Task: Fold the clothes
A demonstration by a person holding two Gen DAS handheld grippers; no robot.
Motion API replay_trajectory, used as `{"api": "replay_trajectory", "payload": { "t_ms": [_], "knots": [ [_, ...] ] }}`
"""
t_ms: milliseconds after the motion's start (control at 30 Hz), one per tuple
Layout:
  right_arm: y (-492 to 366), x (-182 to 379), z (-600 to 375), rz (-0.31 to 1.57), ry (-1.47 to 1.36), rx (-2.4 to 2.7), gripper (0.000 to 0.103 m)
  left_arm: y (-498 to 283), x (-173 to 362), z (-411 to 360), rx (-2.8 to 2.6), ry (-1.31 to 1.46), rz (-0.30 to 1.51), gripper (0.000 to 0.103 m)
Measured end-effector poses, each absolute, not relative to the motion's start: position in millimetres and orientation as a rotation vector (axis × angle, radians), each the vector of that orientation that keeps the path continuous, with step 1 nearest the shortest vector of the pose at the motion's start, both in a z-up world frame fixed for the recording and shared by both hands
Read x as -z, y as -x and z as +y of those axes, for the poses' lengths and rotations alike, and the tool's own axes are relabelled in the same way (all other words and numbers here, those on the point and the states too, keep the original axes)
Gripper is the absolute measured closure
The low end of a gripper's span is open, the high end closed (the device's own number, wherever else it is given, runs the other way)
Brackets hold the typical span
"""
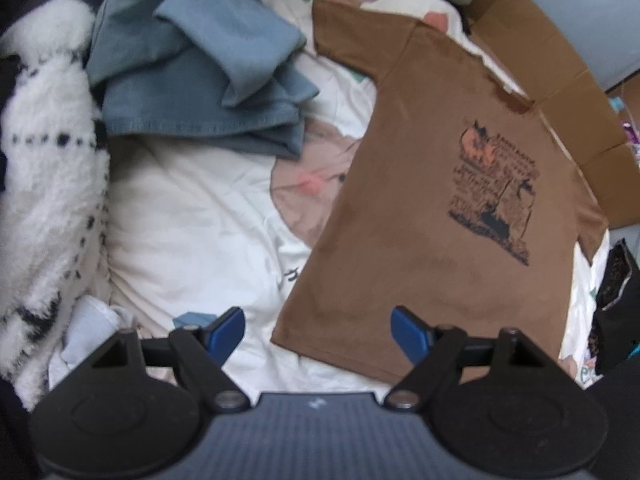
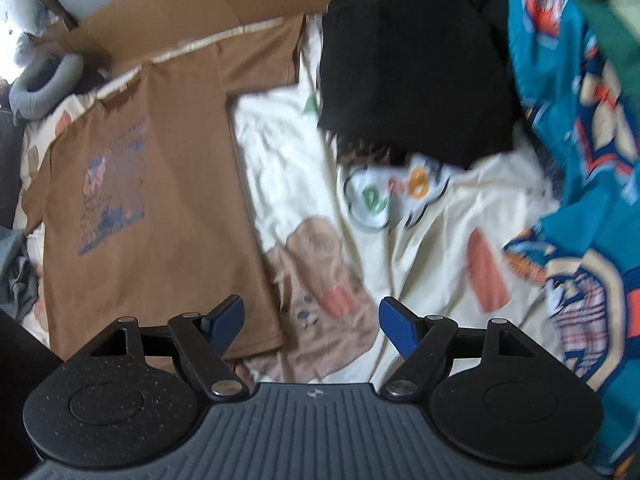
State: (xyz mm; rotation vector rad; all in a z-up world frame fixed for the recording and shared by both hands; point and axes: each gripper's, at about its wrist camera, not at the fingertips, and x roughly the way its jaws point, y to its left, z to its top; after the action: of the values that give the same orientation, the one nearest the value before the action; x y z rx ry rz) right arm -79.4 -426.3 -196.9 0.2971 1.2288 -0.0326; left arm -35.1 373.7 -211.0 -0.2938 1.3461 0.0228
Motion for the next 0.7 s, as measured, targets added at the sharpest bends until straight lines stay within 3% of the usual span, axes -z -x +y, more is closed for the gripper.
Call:
{"api": "replay_trajectory", "payload": {
  "t_ms": [333,700],
  "knots": [
    [75.4,131.4,-438.3,1.066,-0.304,0.056,0.019,30.8,162.6,365.2,-0.021,0.303,1.232,0.016],
    [71.4,98.6,-434.7,0.982,-0.311,0.060,0.018,23.5,117.3,348.5,0.021,0.268,1.156,0.016]
  ]
}}
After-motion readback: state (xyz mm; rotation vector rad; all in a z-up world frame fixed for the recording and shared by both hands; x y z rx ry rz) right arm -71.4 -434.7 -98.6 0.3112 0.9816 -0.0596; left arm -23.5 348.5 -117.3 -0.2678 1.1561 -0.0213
